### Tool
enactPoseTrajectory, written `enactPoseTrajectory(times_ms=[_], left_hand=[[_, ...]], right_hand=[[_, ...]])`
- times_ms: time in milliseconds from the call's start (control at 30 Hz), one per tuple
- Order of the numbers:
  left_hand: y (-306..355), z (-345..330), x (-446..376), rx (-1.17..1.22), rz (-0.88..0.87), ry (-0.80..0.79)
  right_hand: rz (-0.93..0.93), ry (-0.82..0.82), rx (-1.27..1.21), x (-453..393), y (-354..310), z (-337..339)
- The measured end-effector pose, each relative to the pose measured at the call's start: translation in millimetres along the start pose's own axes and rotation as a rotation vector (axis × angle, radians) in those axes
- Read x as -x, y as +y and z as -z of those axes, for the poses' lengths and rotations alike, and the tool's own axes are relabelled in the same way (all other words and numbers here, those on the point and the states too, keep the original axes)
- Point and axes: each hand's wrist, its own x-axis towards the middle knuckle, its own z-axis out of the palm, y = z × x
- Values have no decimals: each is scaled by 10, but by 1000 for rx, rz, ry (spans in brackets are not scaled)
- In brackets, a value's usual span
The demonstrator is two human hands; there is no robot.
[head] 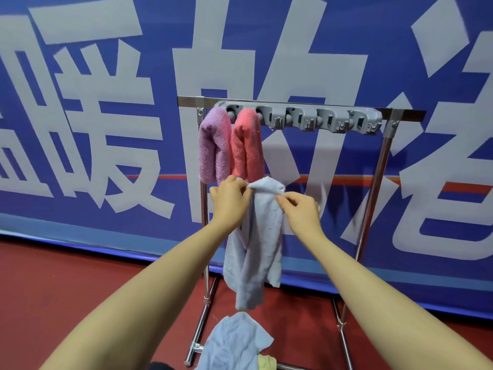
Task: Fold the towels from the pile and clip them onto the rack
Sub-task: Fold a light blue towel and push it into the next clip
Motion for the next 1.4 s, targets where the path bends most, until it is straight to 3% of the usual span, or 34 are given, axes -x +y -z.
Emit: enactPoseTrajectory(times_ms=[100, 267, 533, 700, 833, 1100, 1233, 1400], left_hand=[[2, -5, 41, -39, -9, -25], [116, -101, 197, -13, -236, -109], [288, -114, 236, 14, -203, -142], [332, -44, 254, 26, -245, -169], [259, -44, 220, -55, -252, -224], [165, 67, 179, 124, -51, -155], [236, 65, 148, 212, -14, -183], [299, 7, 139, 150, -70, -220]], right_hand=[[68, 90, 104, 4, -7, 26], [111, 84, 125, -15, -73, 47], [36, -46, -104, 37, -88, 81], [9, -41, -49, 22, -31, 79], [-3, 16, -23, 17, 17, 67], [-45, 261, 188, 16, 47, 212], [-36, 197, 117, 46, 19, 166], [18, 31, 55, 100, -10, 67]])
